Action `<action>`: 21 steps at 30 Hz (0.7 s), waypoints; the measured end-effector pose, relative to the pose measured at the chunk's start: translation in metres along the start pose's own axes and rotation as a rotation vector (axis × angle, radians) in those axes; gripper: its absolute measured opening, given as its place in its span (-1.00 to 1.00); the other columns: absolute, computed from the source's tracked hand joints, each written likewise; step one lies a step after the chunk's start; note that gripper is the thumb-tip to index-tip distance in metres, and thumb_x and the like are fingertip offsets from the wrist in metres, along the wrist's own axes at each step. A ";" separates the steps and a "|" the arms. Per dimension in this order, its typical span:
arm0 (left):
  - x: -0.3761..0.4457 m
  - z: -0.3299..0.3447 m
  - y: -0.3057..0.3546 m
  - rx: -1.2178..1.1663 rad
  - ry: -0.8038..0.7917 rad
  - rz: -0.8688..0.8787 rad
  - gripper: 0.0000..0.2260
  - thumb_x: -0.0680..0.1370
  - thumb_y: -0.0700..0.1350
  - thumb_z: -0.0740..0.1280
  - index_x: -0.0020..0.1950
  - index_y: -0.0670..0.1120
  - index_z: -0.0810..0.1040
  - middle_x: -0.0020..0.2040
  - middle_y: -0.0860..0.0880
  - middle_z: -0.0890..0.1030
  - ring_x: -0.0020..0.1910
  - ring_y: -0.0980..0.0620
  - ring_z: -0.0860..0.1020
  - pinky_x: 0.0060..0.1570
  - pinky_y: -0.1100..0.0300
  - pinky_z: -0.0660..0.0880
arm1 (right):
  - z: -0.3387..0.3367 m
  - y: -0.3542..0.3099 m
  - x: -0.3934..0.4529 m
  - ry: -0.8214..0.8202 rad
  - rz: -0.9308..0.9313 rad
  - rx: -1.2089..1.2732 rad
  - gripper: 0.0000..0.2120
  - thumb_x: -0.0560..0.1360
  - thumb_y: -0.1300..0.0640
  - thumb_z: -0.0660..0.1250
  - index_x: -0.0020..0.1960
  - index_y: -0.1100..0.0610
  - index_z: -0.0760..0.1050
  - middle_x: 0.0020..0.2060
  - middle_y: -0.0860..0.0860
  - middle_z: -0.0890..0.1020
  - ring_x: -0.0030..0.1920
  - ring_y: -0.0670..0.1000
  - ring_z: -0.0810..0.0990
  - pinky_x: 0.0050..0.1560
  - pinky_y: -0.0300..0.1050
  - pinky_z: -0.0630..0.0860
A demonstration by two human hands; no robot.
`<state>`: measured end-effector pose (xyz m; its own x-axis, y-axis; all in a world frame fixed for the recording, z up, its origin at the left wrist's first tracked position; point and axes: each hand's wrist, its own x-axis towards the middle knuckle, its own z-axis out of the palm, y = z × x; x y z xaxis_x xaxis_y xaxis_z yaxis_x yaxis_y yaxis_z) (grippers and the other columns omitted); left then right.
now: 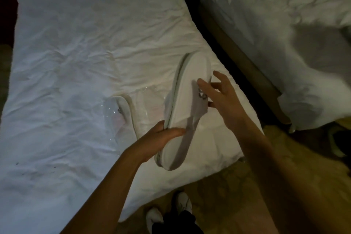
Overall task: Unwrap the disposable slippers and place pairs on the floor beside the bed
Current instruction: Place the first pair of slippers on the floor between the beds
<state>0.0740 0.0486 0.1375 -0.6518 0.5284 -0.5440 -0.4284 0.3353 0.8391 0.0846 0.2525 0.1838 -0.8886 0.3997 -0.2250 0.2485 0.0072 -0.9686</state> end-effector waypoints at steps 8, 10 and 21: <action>0.011 0.014 0.015 0.353 -0.233 0.042 -0.61 0.33 0.25 0.40 0.08 0.24 0.40 0.05 0.16 0.55 0.08 0.10 0.54 -0.04 0.24 0.51 | -0.060 -0.004 -0.024 0.142 -0.154 -0.222 -0.15 0.28 -0.27 0.49 0.45 0.02 0.28 0.31 -0.01 0.49 0.20 -0.01 0.58 0.03 -0.08 0.65; 0.015 0.021 0.016 0.391 -0.257 0.045 -0.47 0.24 0.34 0.40 0.14 0.22 0.41 0.06 0.15 0.58 0.08 0.07 0.56 -0.01 0.20 0.54 | -0.073 0.000 -0.032 0.194 -0.109 -0.205 -0.11 0.19 -0.33 0.51 0.38 0.04 0.32 0.24 0.00 0.53 0.14 -0.01 0.60 0.00 -0.08 0.65; 0.082 0.089 0.040 0.846 -0.080 0.171 0.03 0.17 0.64 0.15 0.52 0.11 0.22 0.16 0.02 0.45 0.04 0.02 0.52 -0.10 0.28 0.45 | -0.186 0.024 -0.012 0.180 0.090 0.068 -0.74 0.43 -0.01 0.48 -0.16 0.09 0.44 -0.14 0.15 0.57 -0.14 0.12 0.61 -0.22 -0.02 0.58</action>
<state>0.0589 0.1745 0.1272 -0.6049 0.6674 -0.4344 0.3018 0.6970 0.6504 0.1733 0.4186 0.1829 -0.7792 0.5534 -0.2944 0.2921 -0.0950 -0.9517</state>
